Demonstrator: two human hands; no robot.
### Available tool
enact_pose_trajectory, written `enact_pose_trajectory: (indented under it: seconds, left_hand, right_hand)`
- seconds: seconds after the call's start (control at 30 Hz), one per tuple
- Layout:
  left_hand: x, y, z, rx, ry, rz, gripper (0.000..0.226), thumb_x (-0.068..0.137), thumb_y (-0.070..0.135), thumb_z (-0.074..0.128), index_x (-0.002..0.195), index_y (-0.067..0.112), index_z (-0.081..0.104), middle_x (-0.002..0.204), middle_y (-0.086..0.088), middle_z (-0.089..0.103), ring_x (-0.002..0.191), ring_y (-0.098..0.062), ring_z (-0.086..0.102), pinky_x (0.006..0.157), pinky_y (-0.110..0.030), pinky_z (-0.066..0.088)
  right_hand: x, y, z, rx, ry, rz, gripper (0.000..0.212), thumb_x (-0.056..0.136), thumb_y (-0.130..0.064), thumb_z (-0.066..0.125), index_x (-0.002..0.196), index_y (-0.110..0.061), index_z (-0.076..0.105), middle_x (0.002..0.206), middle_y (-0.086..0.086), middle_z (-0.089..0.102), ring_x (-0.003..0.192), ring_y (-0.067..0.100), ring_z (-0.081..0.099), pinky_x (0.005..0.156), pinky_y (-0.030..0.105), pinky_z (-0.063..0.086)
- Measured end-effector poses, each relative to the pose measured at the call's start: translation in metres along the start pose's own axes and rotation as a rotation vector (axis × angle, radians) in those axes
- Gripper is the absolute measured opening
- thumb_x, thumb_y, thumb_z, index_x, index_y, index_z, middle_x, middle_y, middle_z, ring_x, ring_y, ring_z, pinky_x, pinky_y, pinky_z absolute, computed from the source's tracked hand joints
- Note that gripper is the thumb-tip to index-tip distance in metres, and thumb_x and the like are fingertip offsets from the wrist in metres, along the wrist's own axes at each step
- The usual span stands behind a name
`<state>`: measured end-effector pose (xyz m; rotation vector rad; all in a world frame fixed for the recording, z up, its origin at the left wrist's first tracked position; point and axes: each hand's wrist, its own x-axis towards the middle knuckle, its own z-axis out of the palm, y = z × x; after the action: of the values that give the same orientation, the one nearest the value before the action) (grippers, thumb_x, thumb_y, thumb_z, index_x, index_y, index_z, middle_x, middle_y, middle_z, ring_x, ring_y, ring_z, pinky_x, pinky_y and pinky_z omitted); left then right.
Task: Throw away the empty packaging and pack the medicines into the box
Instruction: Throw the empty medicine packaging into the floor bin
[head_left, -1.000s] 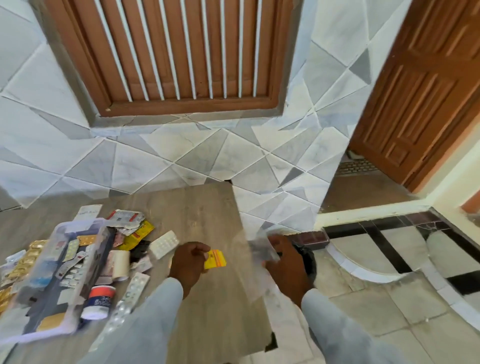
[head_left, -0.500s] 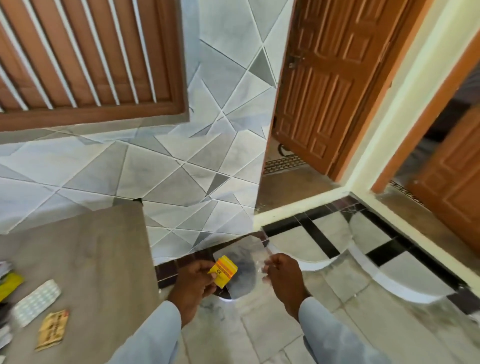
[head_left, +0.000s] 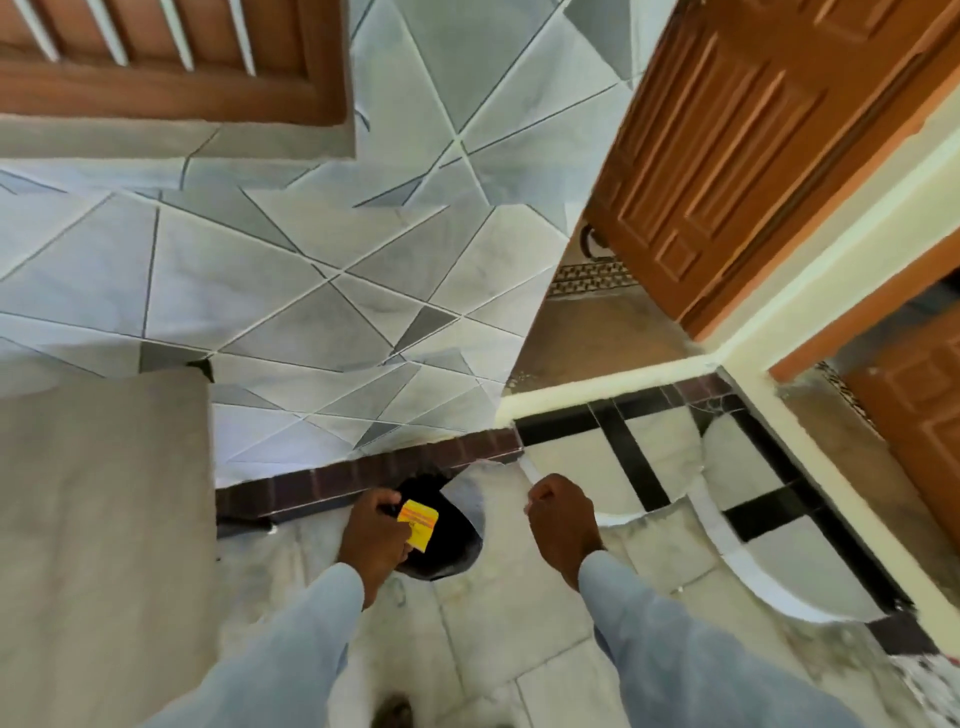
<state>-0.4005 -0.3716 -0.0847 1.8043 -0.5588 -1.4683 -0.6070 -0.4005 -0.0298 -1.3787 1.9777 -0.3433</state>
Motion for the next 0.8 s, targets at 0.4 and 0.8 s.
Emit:
enact_pose_trajectory:
  seconds: [0.4, 0.8]
  left_hand:
    - [0.129, -0.034, 0.041, 0.317, 0.108, -0.136, 0.026, 0.086, 0.018, 0.059, 0.065, 0.031, 0.067, 0.089, 0.005, 0.069, 0.085, -0.021, 0.062, 0.074, -0.028, 0.047]
    - [0.295, -0.136, 0.088, 0.415, -0.013, -0.287, 0.006, 0.08, 0.013, 0.058, 0.084, 0.015, 0.062, 0.088, -0.006, 0.061, 0.087, -0.026, 0.059, 0.07, -0.027, 0.042]
  right_hand:
    - [0.174, 0.049, 0.105, 0.015, -0.27, 0.224, 0.051, 0.08, -0.002, 0.037, 0.118, -0.035, 0.031, 0.091, 0.011, 0.062, 0.083, 0.033, 0.064, 0.069, 0.04, 0.056]
    - [0.301, 0.139, 0.253, -0.196, -0.568, 0.118, 0.032, 0.092, -0.004, 0.042, 0.115, -0.005, 0.063, 0.126, 0.016, 0.06, 0.117, 0.034, 0.056, 0.1, 0.036, 0.045]
